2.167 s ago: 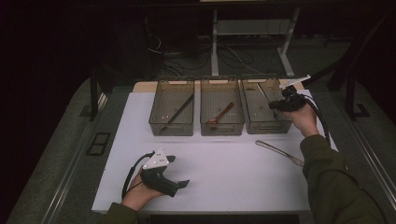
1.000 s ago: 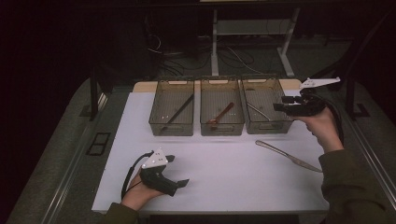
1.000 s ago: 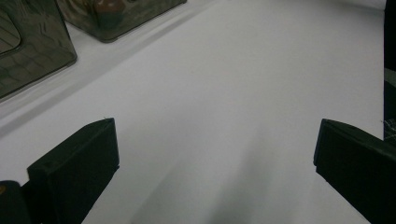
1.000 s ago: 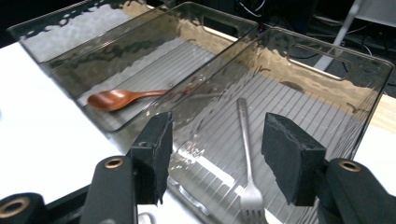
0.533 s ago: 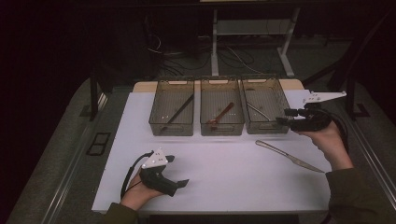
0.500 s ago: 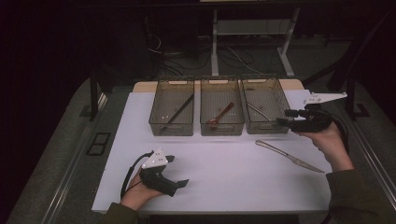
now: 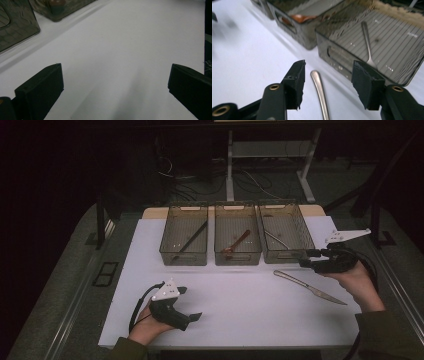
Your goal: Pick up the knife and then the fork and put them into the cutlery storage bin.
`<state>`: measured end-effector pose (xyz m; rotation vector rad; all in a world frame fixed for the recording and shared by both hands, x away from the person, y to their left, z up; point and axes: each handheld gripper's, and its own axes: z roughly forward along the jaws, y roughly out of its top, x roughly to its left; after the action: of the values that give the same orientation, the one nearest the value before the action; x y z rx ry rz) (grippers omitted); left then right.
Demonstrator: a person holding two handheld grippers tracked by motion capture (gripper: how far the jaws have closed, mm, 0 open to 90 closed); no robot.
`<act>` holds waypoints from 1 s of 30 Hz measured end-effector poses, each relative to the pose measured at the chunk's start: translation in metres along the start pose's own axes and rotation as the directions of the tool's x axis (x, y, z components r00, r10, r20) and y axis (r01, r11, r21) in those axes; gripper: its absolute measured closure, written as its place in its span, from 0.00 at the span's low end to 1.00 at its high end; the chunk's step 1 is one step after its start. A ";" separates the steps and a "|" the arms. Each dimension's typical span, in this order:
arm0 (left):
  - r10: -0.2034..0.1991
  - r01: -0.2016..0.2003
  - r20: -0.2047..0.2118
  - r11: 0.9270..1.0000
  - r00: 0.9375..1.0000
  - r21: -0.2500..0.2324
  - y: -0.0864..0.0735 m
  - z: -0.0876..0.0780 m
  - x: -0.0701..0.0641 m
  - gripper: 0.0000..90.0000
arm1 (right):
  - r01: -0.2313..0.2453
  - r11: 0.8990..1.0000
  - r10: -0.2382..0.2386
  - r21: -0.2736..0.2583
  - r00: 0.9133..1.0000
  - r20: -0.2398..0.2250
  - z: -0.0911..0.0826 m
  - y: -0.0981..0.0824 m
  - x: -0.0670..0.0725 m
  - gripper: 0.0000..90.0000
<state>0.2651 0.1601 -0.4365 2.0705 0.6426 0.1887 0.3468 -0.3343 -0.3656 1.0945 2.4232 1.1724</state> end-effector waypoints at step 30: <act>0.003 -0.003 -0.001 1.000 1.000 0.013 -0.001 0.003 0.000 0.00 | 0.157 0.847 -0.174 0.508 0.985 -0.014 0.046 -0.009 0.008 0.71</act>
<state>0.2654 0.1583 -0.4386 2.0840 0.6435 0.1874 0.3593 -0.3061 -0.4016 0.9839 2.8151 0.4567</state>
